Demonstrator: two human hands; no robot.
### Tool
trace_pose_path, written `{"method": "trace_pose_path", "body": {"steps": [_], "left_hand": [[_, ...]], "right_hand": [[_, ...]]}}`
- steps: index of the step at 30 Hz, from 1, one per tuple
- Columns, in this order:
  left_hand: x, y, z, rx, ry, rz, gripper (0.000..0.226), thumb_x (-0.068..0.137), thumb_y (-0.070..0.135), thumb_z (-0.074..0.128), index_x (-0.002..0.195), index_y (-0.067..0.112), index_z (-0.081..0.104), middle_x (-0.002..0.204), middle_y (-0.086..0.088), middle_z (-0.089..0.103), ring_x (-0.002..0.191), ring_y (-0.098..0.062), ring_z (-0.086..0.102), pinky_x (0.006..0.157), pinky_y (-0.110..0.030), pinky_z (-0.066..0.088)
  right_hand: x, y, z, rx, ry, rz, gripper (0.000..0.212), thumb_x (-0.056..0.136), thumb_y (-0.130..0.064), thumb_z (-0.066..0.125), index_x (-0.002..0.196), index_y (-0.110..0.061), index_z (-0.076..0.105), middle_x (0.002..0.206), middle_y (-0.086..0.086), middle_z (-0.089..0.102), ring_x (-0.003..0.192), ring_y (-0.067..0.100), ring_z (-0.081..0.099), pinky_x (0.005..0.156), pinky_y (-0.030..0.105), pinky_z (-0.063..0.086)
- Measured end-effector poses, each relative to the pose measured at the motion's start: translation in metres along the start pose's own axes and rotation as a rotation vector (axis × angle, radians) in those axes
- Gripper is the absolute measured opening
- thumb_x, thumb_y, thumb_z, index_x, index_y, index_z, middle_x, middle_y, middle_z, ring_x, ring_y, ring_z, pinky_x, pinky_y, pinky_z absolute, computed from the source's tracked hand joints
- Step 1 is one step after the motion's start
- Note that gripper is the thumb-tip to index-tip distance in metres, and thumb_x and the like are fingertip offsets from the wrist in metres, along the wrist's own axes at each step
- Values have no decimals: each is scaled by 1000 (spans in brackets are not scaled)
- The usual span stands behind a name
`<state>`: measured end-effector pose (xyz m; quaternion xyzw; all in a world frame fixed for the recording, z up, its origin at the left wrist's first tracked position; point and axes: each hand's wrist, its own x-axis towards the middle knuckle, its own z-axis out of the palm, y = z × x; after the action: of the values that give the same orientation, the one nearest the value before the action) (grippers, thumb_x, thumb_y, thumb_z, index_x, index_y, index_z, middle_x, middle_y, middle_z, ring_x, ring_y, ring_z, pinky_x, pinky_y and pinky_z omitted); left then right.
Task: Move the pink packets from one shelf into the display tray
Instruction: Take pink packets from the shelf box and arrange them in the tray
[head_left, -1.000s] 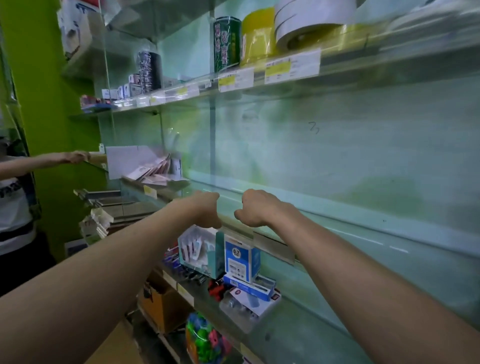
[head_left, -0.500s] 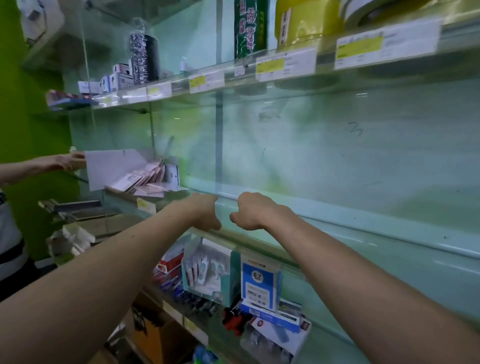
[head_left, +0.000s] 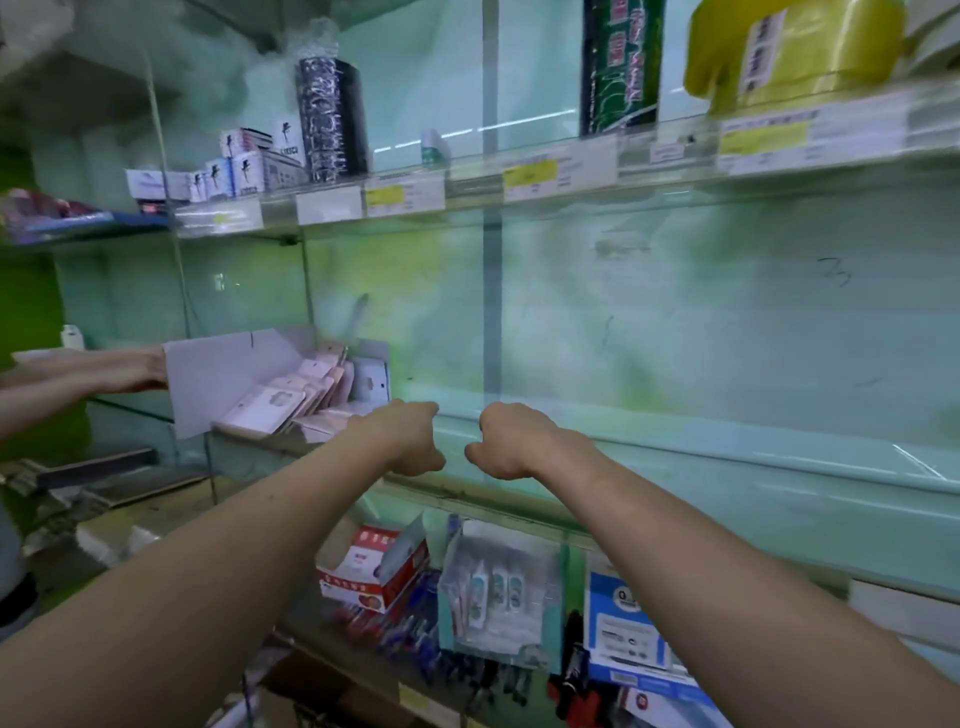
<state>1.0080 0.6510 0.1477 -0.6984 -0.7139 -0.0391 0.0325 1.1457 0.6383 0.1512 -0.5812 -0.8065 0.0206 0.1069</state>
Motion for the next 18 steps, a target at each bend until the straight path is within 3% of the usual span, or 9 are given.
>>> {"method": "trace_pose_path", "body": {"steps": [4, 8, 12, 16, 18], "left_hand": [[17, -23, 2, -31, -12, 10, 70, 89, 35, 58, 148, 19, 24, 150, -9, 33, 128, -28, 44, 103, -44, 40], [34, -40, 7, -52, -4, -3, 66, 88, 33, 58, 146, 18, 30, 150, -6, 34, 133, -26, 39, 107, -45, 36], [51, -56, 10, -56, 9, -24, 61, 86, 29, 59, 141, 16, 35, 144, -8, 43, 124, -26, 48, 102, -40, 43], [69, -68, 9, -30, 39, -56, 68, 89, 28, 59, 148, 15, 27, 153, -7, 30, 135, -25, 36, 104, -33, 36], [80, -74, 10, -40, 41, -64, 66, 87, 27, 60, 145, 15, 31, 149, -7, 36, 129, -26, 42, 99, -34, 40]], "right_hand": [[20, -20, 7, -29, -5, 3, 13, 94, -19, 47, 88, -8, 50, 90, 8, 54, 84, 27, 51, 62, 29, 38], [44, -33, 11, -61, 2, -24, 17, 94, -17, 47, 104, -6, 55, 105, 10, 60, 84, 26, 51, 65, 29, 38], [73, -39, 19, -84, 11, -57, 15, 93, -14, 48, 103, -7, 56, 103, 10, 59, 81, 25, 50, 56, 27, 36], [99, -39, 27, -94, 28, -96, 15, 93, -14, 48, 105, -8, 55, 110, 10, 60, 82, 25, 50, 66, 28, 37], [111, -40, 32, -120, 26, -113, 18, 94, -15, 48, 109, -7, 55, 112, 10, 60, 87, 27, 53, 68, 29, 37]]}}
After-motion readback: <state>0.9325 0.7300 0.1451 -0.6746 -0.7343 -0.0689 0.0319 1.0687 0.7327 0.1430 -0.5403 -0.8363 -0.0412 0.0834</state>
